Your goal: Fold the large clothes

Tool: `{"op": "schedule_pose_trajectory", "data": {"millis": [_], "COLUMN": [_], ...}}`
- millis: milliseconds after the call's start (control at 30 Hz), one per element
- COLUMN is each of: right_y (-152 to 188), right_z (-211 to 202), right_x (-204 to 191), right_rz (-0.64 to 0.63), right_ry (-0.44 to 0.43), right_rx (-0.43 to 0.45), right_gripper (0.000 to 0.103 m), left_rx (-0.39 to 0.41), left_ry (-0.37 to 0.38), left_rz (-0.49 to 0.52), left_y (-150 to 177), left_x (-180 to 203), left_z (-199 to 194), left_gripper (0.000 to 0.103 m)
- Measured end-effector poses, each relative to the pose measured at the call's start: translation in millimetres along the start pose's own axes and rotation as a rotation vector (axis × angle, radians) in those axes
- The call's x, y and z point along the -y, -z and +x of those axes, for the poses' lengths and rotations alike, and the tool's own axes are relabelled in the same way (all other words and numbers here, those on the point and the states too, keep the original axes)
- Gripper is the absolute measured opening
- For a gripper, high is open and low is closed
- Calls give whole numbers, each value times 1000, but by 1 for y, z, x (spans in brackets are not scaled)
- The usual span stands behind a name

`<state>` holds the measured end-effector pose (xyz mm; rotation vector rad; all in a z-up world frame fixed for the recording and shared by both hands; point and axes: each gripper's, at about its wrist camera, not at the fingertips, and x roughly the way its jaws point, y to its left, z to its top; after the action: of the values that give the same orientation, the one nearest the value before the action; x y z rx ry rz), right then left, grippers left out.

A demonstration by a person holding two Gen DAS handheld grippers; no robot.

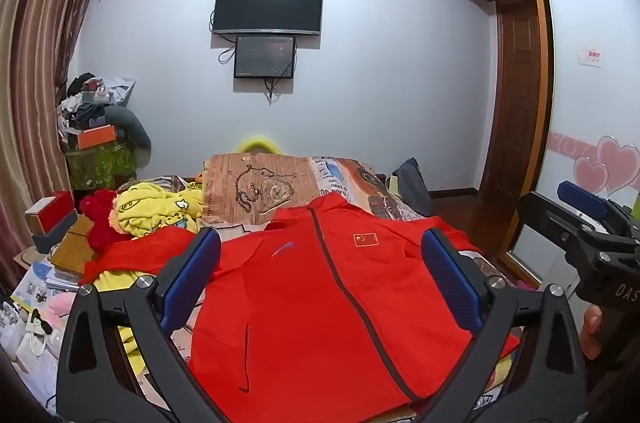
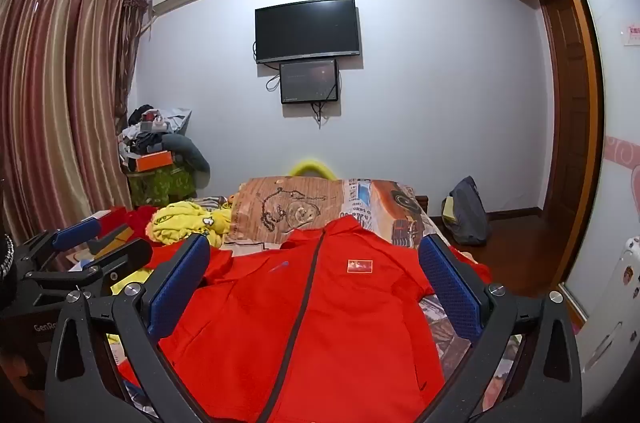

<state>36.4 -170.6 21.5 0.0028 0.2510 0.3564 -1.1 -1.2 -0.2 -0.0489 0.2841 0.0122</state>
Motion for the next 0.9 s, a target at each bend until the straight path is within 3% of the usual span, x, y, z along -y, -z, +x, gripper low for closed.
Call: {"op": "schedule_pose_trajectory", "data": {"millis": [900], "right_y": [4], "right_z": [7], "right_x": [0], "right_rz": [6], "right_ry": [-2], "right_rx": [-23], "right_gripper": [103], "left_rx": [-5], "left_ry": [-1], "left_rz": [-15], "left_y": [1], "left_x": [-3], "left_z": [5], "left_gripper": [101]}}
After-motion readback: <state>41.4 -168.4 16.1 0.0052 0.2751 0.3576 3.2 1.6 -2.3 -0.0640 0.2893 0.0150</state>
